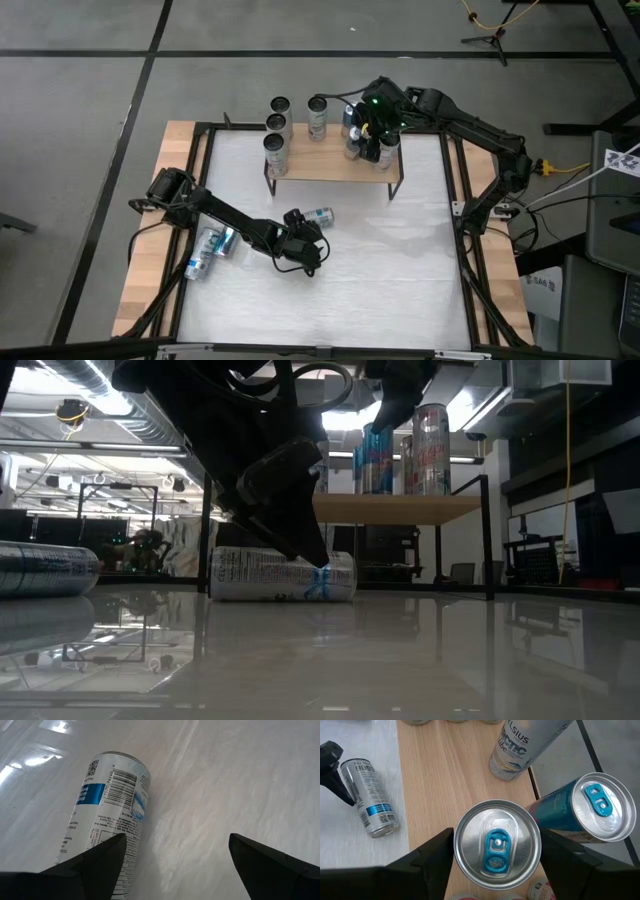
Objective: Sort soda cans
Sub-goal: Put the right blue soda can on the shelf and align with other blue soda cans, then put the right white blue soda can on the shelf and align with other white blue soda cans
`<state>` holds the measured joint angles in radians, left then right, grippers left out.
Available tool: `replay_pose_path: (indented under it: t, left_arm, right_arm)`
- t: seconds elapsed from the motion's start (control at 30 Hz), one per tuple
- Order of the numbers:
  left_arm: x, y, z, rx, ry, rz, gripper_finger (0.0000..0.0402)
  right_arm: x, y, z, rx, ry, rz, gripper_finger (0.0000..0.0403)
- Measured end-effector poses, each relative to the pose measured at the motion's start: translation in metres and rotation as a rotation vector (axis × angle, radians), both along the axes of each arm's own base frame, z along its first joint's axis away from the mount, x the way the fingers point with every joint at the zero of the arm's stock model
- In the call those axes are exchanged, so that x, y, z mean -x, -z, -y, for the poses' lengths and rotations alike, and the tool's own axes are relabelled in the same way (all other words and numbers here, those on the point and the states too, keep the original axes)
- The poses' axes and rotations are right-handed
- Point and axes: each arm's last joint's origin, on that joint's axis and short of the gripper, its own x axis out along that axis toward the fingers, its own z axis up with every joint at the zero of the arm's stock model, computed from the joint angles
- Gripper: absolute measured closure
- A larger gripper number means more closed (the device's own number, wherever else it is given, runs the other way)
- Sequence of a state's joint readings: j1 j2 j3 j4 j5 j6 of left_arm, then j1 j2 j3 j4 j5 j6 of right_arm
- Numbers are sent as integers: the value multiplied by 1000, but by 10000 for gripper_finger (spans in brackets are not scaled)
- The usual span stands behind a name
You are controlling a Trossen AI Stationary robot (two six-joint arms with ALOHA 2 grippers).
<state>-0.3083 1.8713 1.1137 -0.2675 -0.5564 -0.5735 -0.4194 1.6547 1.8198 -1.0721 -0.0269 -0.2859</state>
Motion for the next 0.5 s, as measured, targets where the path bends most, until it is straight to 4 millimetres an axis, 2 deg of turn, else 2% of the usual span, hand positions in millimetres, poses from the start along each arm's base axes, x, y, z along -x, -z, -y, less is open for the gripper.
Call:
replay_pose_path:
  t: [0.33,0.5]
  left_arm:
    - [0,0,0,0,0,0,56]
    - [0,0,0,0,0,0,56]
  right_arm:
    - [0,-1,0,3,1,5,57]
    - [0,-1,0,3,1,3,37]
